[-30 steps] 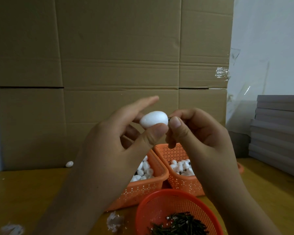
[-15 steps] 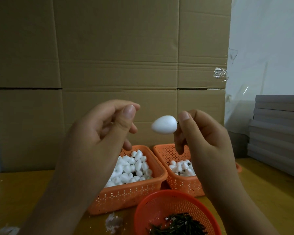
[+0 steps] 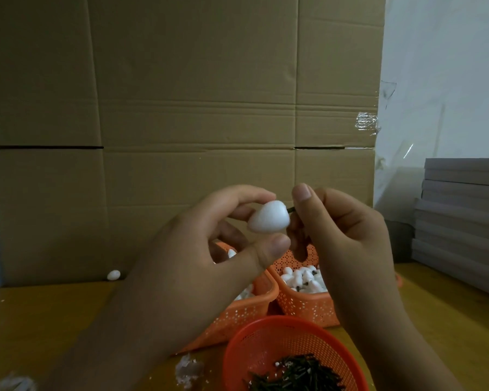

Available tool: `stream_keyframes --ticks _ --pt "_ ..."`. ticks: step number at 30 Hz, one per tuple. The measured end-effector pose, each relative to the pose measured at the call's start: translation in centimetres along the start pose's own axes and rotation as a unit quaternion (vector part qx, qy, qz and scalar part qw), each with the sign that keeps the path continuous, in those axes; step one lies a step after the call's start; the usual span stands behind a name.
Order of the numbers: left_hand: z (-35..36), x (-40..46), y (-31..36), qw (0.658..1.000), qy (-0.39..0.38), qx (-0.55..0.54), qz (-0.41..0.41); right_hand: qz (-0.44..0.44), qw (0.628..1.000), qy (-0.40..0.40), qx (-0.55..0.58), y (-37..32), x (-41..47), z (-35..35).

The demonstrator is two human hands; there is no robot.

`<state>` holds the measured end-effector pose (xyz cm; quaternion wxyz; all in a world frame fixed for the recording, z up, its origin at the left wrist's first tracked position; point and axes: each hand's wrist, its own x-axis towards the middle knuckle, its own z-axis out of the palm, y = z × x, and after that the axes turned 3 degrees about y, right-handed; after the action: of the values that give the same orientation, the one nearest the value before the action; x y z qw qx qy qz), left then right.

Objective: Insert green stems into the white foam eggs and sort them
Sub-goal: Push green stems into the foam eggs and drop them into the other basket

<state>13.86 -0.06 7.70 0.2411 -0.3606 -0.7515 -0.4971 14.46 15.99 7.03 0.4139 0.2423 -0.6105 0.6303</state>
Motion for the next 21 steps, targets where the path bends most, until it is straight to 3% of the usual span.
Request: stream_keyframes --ticks 6,10,14,17,21 --pt "-0.7 0.4 -0.6 0.997 0.056 -0.052 0.009 0.025 1.000 -0.015 -0.001 -0.2 0.4 -0.1" --pt "-1.0 0.5 -0.6 0.993 0.100 -0.068 0.018 0.095 0.991 -0.043 0.079 0.1 0.5 -0.2" --pt "-0.9 0.4 -0.5 0.993 0.094 -0.072 0.021 0.149 0.974 -0.073 0.152 0.2 0.5 -0.4" --pt "-0.8 0.3 -0.5 0.993 0.075 -0.084 0.017 0.124 0.979 -0.072 0.143 0.0 0.5 -0.5" --pt "-0.7 0.3 -0.4 0.992 0.056 -0.111 0.013 0.012 0.999 -0.043 0.029 -0.2 0.4 -0.5"
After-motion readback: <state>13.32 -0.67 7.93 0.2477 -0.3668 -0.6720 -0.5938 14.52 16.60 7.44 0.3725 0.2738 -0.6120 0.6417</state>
